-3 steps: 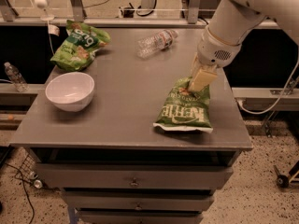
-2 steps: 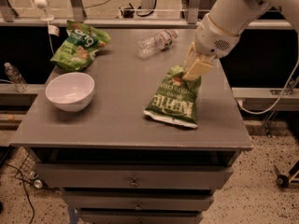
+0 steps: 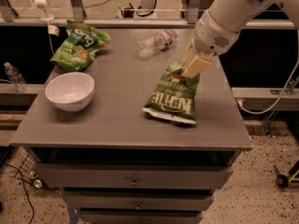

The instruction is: Move green jalapeno chip bag near white bowl

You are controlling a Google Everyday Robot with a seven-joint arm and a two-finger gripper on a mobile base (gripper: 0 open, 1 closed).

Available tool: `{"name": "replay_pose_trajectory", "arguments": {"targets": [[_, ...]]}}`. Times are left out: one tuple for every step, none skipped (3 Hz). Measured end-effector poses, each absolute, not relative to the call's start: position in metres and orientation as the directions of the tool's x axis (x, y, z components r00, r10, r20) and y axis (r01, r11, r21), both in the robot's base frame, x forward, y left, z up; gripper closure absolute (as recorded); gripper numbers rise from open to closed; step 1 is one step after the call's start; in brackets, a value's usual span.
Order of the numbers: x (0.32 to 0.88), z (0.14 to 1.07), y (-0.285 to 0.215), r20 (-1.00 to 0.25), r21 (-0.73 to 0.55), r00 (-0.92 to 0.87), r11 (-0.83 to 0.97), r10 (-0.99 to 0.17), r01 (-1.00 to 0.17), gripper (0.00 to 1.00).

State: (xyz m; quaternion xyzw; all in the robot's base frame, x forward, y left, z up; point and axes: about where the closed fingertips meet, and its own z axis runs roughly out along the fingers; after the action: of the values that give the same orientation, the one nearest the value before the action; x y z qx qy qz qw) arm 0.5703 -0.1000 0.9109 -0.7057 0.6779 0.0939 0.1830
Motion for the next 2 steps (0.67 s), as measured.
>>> {"name": "replay_pose_trajectory", "arguments": {"targets": [[0.580, 0.900, -0.057, -0.383, -0.100, 0.175, -0.148, -0.907, -0.984, 1.00], [0.580, 0.890, -0.001, -0.406, -0.070, 0.311, -0.310, -0.859, -0.948, 1.00]]}}
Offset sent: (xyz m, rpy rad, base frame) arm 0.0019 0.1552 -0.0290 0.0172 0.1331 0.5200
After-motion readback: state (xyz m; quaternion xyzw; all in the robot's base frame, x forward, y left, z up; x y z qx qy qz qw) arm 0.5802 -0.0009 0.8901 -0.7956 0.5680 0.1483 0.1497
